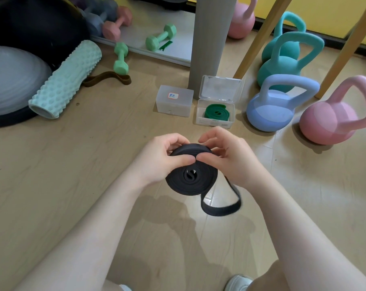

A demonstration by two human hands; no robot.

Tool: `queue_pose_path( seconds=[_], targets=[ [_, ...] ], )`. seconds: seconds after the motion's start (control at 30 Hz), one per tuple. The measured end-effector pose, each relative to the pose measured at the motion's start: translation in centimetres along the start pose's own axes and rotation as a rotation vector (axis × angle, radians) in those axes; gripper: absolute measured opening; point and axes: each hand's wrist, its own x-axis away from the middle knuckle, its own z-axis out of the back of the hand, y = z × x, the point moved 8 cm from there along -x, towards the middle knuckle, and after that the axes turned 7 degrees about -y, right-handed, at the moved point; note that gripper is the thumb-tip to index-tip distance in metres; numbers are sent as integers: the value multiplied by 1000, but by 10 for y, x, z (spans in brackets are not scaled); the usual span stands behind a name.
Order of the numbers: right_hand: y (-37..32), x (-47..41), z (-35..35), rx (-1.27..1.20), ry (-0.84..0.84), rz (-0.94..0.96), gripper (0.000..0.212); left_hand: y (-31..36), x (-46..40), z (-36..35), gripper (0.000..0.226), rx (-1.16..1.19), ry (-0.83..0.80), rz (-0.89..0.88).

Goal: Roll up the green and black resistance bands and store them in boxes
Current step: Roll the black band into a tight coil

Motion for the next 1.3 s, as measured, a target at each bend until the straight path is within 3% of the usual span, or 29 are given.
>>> queue_pose_path(
  seconds=[0.2, 0.53, 0.7, 0.87, 1.0, 1.13, 1.3],
  targets=[
    [8, 1, 15, -98, 56, -41, 26, -6, 1, 15, 19, 241, 172, 7],
    [12, -2, 9, -234, 95, -52, 30, -25, 2, 7, 10, 645, 246, 174],
    [13, -4, 8, -168, 13, -50, 32, -31, 3, 0, 7, 530, 56, 280],
    [8, -4, -15, 66, -147, -22, 27, -25, 3, 3, 19, 135, 21, 237],
    [12, -5, -26, -21, -187, -66, 26, -21, 0, -1, 20, 33, 1, 198],
    [8, -8, -14, -21, -96, -56, 28, -17, 0, 6, 16, 138, 65, 146],
    [16, -4, 15, -76, 75, -70, 17, -16, 2, 24, 15, 382, 214, 95]
  ],
)
